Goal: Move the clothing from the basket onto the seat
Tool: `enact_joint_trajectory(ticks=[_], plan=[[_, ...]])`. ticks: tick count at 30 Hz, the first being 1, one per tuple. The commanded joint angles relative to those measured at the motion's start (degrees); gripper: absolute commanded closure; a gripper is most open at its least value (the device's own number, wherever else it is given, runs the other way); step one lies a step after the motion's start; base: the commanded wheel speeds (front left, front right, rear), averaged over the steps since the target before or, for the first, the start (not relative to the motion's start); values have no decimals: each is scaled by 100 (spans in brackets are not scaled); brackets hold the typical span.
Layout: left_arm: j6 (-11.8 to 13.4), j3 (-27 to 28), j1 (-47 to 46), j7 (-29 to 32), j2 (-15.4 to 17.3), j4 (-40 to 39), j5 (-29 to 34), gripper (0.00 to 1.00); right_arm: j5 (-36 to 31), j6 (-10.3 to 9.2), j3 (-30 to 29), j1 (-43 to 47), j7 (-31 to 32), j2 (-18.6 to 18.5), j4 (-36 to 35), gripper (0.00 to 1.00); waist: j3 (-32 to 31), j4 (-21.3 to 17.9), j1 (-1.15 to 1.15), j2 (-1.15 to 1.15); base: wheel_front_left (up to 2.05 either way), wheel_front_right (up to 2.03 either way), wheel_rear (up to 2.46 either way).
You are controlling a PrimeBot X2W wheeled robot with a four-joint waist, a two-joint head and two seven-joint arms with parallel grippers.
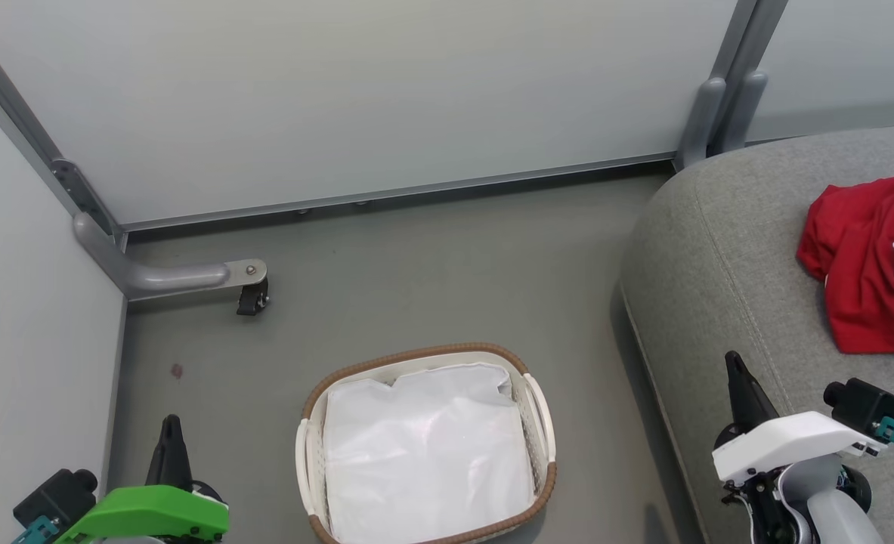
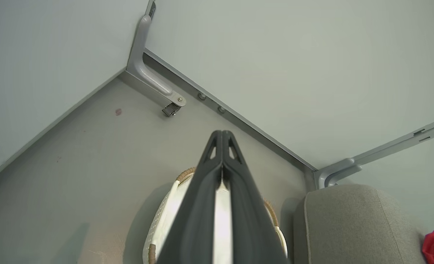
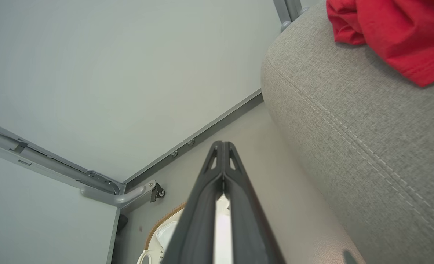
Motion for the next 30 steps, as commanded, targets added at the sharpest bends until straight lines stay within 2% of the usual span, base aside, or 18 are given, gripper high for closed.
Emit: enact_joint_trajectory(ticks=[1, 30], plan=[[-20, 24, -143, 38, 36, -105, -169, 100, 200, -2, -26, -20, 43, -36, -110, 100, -4, 0, 0, 0, 0, 0, 0], [-38, 96, -229, 571, 50, -447, -2142, 100, 2330, -4, -188, 104, 576, -54, -447, 100, -103, 0, 0, 0, 0, 0, 0]])
